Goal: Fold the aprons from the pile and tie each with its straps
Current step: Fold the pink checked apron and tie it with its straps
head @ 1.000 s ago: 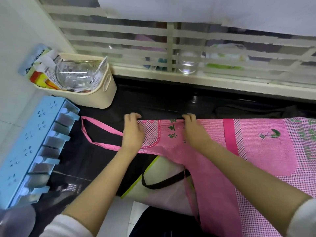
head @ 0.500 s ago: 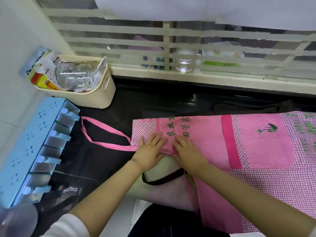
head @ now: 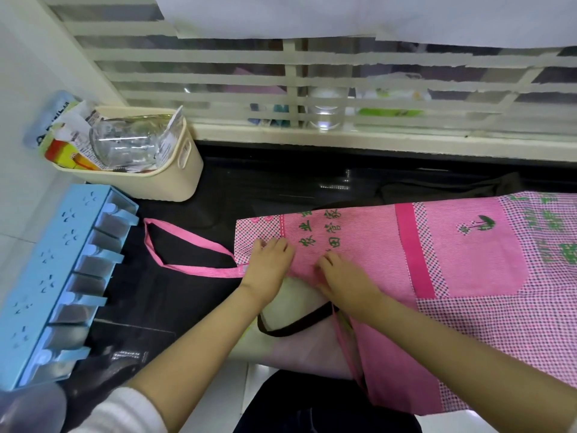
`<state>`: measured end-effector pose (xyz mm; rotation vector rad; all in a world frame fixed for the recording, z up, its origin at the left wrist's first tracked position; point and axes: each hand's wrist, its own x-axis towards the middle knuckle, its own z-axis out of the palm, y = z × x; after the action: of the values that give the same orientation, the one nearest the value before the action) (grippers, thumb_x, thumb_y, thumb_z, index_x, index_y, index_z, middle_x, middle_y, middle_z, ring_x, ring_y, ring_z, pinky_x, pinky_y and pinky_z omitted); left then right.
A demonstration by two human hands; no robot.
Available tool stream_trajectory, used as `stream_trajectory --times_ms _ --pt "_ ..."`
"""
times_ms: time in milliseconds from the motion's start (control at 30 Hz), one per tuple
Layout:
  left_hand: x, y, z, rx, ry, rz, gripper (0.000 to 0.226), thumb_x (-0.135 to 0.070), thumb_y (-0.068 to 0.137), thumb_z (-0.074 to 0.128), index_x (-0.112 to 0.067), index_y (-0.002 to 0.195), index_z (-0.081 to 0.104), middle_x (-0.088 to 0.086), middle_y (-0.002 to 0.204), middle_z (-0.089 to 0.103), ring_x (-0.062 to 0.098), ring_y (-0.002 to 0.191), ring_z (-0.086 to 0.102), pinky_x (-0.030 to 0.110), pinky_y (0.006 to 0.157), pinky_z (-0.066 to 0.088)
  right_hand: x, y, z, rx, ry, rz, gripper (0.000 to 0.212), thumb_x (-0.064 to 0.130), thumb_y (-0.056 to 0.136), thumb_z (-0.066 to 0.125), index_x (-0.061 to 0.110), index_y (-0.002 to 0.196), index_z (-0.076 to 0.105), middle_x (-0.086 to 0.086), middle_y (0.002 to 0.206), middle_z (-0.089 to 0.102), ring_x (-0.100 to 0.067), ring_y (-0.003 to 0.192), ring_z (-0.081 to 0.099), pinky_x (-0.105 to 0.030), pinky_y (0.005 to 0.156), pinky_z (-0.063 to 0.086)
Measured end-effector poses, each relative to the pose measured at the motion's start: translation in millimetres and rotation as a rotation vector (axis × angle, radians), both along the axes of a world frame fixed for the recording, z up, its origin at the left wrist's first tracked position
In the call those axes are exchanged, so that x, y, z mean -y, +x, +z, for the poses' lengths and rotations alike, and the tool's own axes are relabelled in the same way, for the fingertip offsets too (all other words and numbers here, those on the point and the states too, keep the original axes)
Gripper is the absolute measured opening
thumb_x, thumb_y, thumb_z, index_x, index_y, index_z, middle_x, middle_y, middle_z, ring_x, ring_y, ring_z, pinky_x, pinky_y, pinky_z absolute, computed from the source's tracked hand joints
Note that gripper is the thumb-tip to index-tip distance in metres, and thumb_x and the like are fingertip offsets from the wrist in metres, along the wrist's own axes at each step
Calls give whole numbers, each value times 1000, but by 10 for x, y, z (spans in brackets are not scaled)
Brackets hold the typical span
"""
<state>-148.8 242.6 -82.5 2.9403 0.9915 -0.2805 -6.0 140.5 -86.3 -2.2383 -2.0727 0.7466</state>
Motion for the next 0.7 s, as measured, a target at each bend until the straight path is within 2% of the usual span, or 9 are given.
stream_trajectory --times_ms 100,200,267,333,400,467,533,600,700 --pt "-106 -99 34 7 109 -55 36 -8 51 83 -14 79 62 5 82 59 25 75 57 34 67 26 72 2 -7 46 5 43 41 32 87 56 7 119 49 -12 126 45 -30 116 45 -42 89 42" --pt "-152 -206 41 40 113 4 43 -6 43 85 -18 77 62 0 76 58 21 70 57 32 63 36 77 -16 -24 72 28 58 32 25 85 59 6 110 53 -15 116 52 -33 107 51 -44 81 45" --pt "-166 -262 56 86 36 31 38 -5 58 79 -16 91 62 1 87 63 22 82 60 32 73 39 38 -17 -18 64 55 31 19 18 91 50 6 104 56 -14 109 58 -32 102 55 -40 77 44" --pt "-173 -291 74 104 -62 97 34 -3 77 63 -16 109 58 3 106 63 24 102 57 33 88 30 -25 -9 19 47 37 -18 25 26 98 41 8 106 56 -10 109 61 -28 101 58 -37 79 42" --pt "-156 -305 67 140 -91 113 40 -4 78 60 -16 115 56 2 114 60 23 111 53 37 101 23 -72 10 42 46 28 -62 29 32 100 37 10 109 54 -7 112 61 -27 101 59 -36 81 42" --pt "-50 -262 89 142 -132 56 44 -11 69 67 -14 112 59 2 111 62 23 109 55 50 107 27 -85 9 53 50 47 -68 26 30 99 37 13 111 52 -5 114 61 -26 102 59 -35 81 42" --pt "42 -204 28 130 -139 7 44 -21 61 73 -14 102 60 3 103 63 24 100 60 55 99 37 -89 -3 47 62 34 -60 24 29 99 38 14 113 51 -4 115 59 -25 103 58 -35 81 42" --pt "86 -134 -4 114 -134 18 35 -17 59 75 -13 90 60 6 93 60 28 89 61 49 88 43 -91 -18 -2 36 15 -41 26 31 99 39 15 112 54 -3 116 59 -25 106 56 -36 85 44" --pt "-7 -89 -27 85 -11 46 30 -3 52 75 -14 74 59 6 79 56 27 74 57 35 70 29 -73 -44 -71 -68 41 81 31 29 98 40 10 109 61 -11 114 58 -30 109 52 -39 89 41"
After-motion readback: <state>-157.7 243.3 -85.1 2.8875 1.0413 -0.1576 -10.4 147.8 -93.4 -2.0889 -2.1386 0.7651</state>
